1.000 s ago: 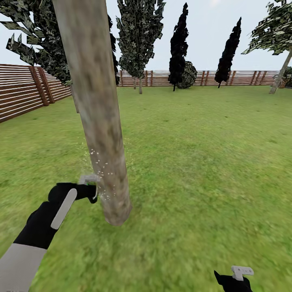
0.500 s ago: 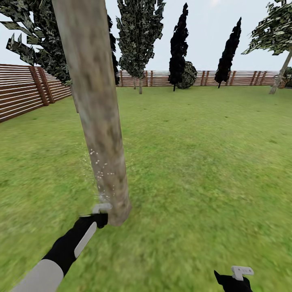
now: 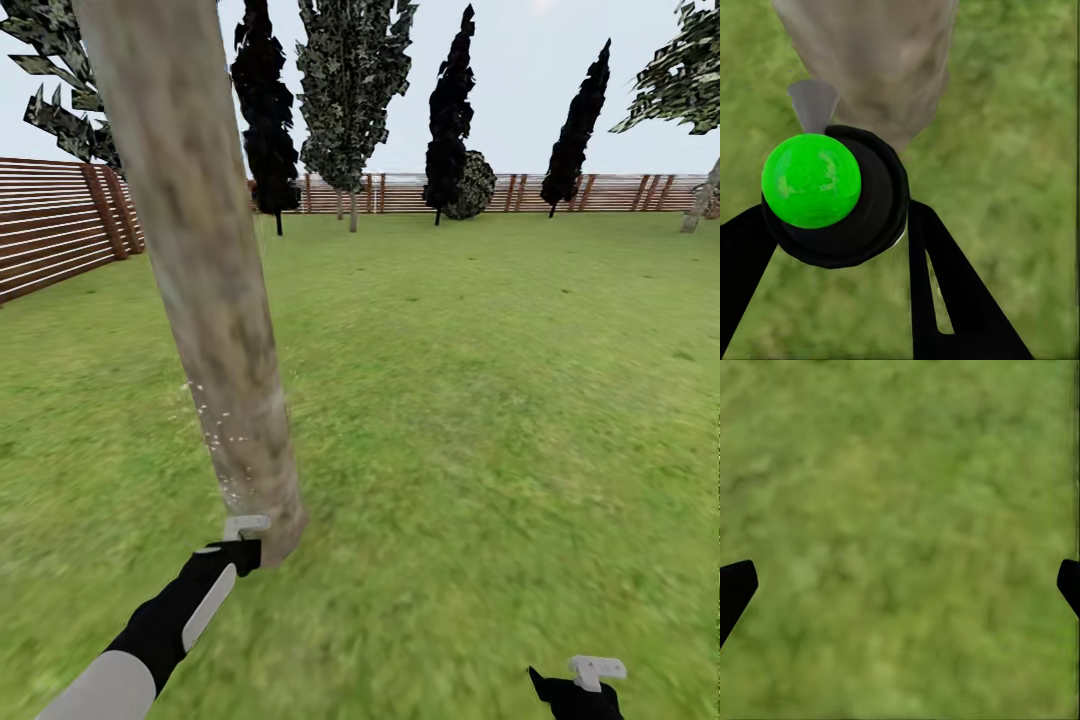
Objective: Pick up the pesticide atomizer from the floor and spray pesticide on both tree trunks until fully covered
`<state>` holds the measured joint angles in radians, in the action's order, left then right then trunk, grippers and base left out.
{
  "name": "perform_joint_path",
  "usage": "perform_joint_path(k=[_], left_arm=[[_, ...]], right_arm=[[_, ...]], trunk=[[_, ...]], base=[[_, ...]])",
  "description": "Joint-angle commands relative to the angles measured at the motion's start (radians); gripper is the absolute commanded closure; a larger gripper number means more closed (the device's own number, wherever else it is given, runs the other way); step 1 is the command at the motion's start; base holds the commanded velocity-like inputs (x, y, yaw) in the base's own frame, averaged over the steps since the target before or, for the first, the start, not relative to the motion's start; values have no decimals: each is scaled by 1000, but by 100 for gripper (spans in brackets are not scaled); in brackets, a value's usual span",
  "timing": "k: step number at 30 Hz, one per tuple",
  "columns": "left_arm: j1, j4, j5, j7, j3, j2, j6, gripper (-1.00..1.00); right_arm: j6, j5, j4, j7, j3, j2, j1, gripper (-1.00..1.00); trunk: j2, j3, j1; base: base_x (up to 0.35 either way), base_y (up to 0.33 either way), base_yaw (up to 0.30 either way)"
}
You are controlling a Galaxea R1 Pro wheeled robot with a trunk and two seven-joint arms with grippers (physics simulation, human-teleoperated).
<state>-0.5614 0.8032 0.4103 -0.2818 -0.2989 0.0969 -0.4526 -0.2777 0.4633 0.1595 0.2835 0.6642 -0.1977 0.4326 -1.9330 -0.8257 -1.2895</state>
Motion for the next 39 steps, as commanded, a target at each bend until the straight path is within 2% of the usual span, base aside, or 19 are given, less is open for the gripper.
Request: perform_joint_path(k=[1,6,23,28,33,39], left_arm=[[0,-2,-1,0,0,0,0,100],[0,-2,-1,0,-1,0,1,100],[0,-3,-1,1,-3,-3,1,100],[0,-2,1,1,-3,-3,2,100],[0,-2,1,1,-2,-2,2,100],[0,-2,1,1,-2,-2,2,100]], right_arm=[[0,0,0,0,0,1,0,-100],[0,0,0,0,0,3,0,-100],[0,0,0,0,0,3,0,-100],[0,0,1,1,0,3,0,-100],[-52,0,0,0,0,3,0,-100],[-54,1,0,0,0,3,0,-100]], trunk=[[0,0,0],[0,0,0],[0,0,0],[0,0,0],[0,0,0],[0,-1,0]], base=[[120,-265,0],[118,-265,109],[5,-275,276],[102,-273,41],[153,-267,1],[154,-266,120]])
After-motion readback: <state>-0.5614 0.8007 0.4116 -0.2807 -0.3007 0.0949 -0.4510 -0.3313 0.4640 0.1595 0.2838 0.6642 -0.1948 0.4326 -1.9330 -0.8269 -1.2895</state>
